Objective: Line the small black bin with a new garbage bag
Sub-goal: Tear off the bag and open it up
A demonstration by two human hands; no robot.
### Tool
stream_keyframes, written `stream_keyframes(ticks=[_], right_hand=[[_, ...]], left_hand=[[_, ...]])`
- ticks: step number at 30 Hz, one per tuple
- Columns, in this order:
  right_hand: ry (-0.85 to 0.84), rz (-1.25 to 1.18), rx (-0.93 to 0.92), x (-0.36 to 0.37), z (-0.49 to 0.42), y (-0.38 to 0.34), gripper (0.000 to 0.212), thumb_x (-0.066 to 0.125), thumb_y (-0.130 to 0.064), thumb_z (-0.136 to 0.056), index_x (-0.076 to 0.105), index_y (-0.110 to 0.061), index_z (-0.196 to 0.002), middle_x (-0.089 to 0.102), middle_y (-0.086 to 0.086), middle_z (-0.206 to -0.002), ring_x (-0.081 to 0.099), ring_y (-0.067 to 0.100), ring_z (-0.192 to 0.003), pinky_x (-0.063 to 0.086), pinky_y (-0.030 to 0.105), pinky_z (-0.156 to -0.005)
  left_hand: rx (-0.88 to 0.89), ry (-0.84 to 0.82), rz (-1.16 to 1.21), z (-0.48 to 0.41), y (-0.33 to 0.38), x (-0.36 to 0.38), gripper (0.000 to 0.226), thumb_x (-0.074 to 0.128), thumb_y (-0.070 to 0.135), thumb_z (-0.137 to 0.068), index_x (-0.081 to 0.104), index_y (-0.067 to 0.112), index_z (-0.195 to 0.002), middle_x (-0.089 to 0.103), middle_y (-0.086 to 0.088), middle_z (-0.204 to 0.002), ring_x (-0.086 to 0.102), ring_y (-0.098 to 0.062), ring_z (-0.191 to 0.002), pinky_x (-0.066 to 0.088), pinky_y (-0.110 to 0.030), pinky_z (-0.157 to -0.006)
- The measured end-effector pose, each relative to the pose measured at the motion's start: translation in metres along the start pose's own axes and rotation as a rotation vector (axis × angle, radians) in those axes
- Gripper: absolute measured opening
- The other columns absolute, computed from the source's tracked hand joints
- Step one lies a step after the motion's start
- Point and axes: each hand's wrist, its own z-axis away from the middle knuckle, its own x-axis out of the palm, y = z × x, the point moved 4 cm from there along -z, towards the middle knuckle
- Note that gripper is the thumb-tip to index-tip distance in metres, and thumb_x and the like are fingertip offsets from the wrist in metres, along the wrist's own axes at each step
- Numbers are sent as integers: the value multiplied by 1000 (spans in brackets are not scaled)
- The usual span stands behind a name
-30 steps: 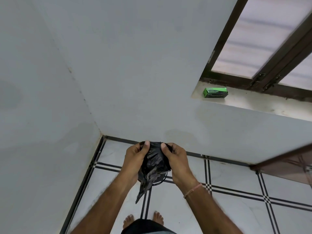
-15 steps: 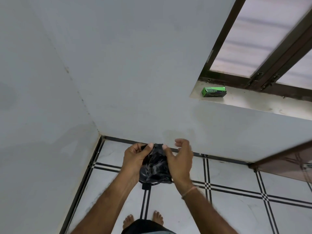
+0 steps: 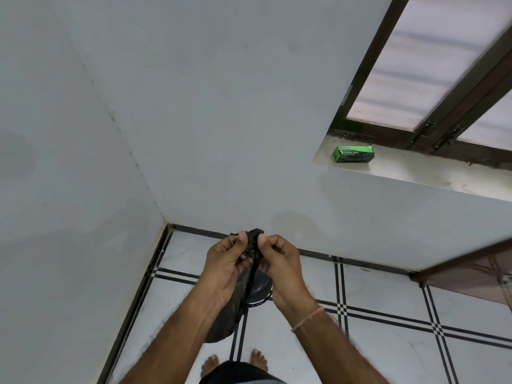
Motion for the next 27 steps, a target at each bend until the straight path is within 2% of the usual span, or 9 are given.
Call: stream_keyframes(ticks=[4,7,10,13,16,18,20,23,27], right_hand=[[152,-44,100,-15,-10,-3,24,62,-24,-105,62,-13,-84,69,8,-86,63,18,-75,56,30,-69],[299,-93,195,-33,-25,-1,20,52,-27,-110,62,-10,-105,67,12,-95,62,20,-76,55,32,-68],[354,-106,254,-38,-37,7,18,51,-25,-110,61,-11,-109,66,18,-104,63,28,-85,59,37,-72],[356,-44,233,-42,-39,5,27,51,-30,-110,66,-8,-105,69,20,-106,63,30,-94,58,50,-91],[306,-8,183,-46,-37,-8,41,48,-35,-111,70,0,-108,74,20,-100,69,31,-89,61,43,-86],[254,18,148,-48,-37,-17,41,48,-36,-110,69,-3,-97,73,14,-87,69,27,-79,61,36,-78],[153,73,144,-46,-36,-24,42,51,-36,-109,67,-7,-84,71,9,-75,69,21,-67,61,31,-67],[4,154,140,-39,-38,-31,44,53,-37,-107,64,-10,-74,67,8,-69,66,17,-58,57,27,-59],[-60,193,143,-39,-42,-46,48,50,-36,-109,67,-8,-75,70,8,-67,66,18,-58,58,26,-57]], left_hand=[[6,86,38,-7,4,-24,32,66,32,-92,67,1,-99,74,-13,-91,72,-17,-75,62,-25,-63],[-32,151,1,-14,1,-43,39,53,39,-103,63,3,-112,73,-14,-101,69,-22,-86,63,-31,-65],[-5,231,-63,-20,-7,-50,44,49,45,-104,63,5,-116,73,-18,-109,70,-29,-93,61,-37,-73],[157,257,-272,-18,-3,-50,45,47,42,-107,67,3,-96,78,-14,-99,72,-32,-91,58,-42,-83],[213,145,-517,-16,-2,-57,51,44,40,-108,69,-1,-94,80,-16,-94,75,-37,-92,61,-48,-88],[208,92,-665,-15,-3,-63,55,42,49,-105,69,1,-96,79,-12,-93,75,-37,-93,61,-48,-86],[208,69,-725,-11,0,-58,56,40,62,-101,69,14,-103,76,-5,-103,72,-27,-100,58,-37,-86],[99,-178,-752,-11,3,-23,66,37,81,-92,69,30,-119,73,9,-121,68,-6,-114,50,-28,-97],[-42,-413,-748,-9,-1,12,36,64,41,-98,75,8,-104,79,-8,-101,75,-21,-92,57,-29,-84]])
